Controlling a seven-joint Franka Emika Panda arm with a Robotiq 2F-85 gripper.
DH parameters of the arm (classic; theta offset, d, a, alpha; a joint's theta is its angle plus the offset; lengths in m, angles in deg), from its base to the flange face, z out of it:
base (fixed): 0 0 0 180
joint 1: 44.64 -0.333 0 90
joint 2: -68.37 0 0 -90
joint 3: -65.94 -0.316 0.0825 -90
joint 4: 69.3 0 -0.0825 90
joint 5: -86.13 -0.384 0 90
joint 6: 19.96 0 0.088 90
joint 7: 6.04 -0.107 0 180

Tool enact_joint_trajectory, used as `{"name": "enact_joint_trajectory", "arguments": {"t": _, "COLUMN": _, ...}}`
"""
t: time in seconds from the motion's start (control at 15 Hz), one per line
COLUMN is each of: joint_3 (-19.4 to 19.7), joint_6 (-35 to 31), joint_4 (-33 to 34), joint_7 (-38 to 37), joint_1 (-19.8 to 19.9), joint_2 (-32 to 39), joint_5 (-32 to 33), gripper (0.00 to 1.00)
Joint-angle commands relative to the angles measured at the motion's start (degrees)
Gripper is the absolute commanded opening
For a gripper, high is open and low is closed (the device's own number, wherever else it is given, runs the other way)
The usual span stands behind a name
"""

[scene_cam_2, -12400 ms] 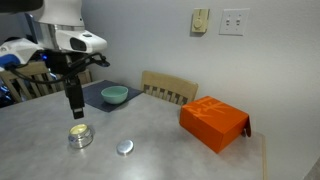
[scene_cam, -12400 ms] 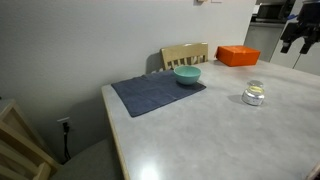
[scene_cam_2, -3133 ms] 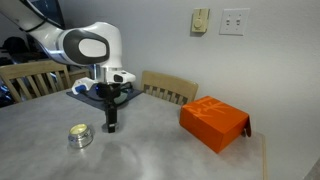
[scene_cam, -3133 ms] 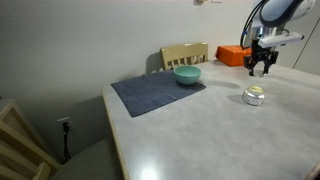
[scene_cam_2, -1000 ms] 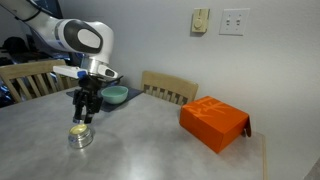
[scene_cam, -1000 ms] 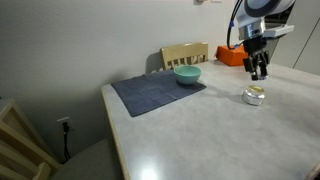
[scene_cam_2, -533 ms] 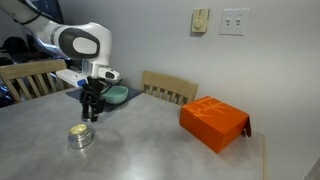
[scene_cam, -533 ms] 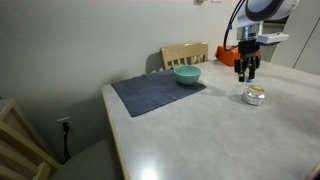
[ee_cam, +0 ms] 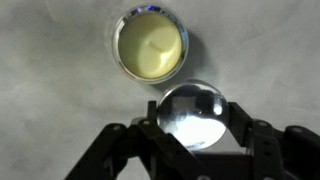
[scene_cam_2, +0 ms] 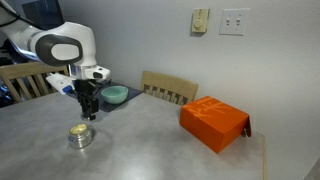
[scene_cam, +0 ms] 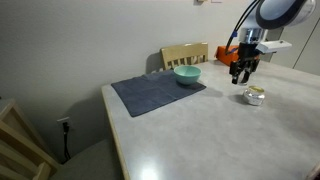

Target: Put the lid on top of the silver container

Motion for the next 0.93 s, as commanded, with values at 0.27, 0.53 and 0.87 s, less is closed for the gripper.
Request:
{"name": "enact_joint_trajectory", "arguments": {"t": 0.27, "joint_3": 0.25, "joint_6": -2.43, "joint_4": -10.56, "joint_7": -8.73, "joint_1": -2.17, "joint_2": -9.58, "joint_5": 0.56, "gripper": 0.44}}
{"name": "enact_joint_trajectory", "arguments": {"t": 0.53, "joint_3": 0.94, "joint_6": -2.60, "joint_4": -13.74, "joint_7": -9.56, "joint_1": -0.95, "joint_2": -11.98, "joint_5": 0.45, "gripper": 0.44}}
{"name": "enact_joint_trajectory", "arguments": {"t": 0.87, "joint_3": 1.08, "joint_6": -2.66, "joint_4": -13.12, "joint_7": -7.59, "joint_1": 0.85, "joint_2": -9.90, "joint_5": -0.23, "gripper": 0.44}}
